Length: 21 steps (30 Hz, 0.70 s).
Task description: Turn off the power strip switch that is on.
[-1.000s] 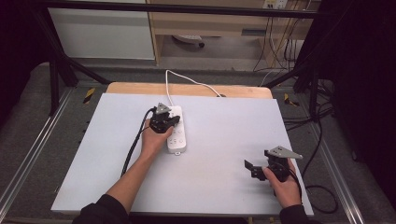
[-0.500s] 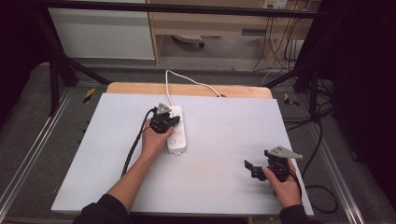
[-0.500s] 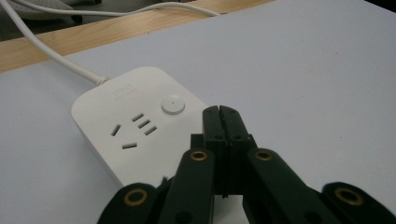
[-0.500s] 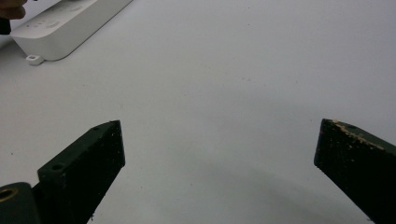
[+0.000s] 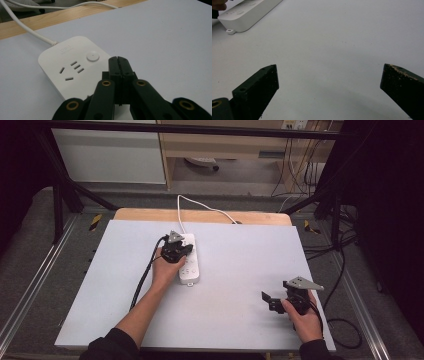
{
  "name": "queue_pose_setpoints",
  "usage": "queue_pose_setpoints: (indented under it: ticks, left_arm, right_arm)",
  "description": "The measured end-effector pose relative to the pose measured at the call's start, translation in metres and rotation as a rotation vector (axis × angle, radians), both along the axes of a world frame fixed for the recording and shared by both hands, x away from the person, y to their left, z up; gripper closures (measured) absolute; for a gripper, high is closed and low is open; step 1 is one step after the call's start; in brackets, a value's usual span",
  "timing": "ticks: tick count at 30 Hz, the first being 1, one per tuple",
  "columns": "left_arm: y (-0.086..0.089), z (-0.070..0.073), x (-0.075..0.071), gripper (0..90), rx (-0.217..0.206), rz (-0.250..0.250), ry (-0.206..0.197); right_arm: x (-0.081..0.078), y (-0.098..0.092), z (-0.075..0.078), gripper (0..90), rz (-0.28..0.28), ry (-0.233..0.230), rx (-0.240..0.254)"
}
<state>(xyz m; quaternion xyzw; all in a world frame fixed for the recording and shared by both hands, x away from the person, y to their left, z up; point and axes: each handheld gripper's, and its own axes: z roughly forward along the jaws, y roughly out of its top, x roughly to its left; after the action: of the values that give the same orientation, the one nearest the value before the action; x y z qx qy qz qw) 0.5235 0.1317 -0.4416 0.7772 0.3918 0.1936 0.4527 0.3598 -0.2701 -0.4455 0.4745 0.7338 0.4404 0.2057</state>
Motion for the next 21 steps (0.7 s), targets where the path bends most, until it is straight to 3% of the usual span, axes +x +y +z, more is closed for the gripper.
queue_pose_setpoints:
  ticks: [14, 21]
  left_arm:
    - [-0.0009, -0.0028, -0.0005, 90.0, -0.001, 0.002, -0.001]
    - [-0.0026, -0.0024, -0.0014, 90.0, 0.024, -0.003, -0.015]
  right_arm:
    - [-0.0001, 0.0007, -0.0003, 2.6, 0.004, 0.002, -0.004]
    - [-0.0001, 0.0008, -0.0003, 2.6, 0.007, 0.004, -0.007]
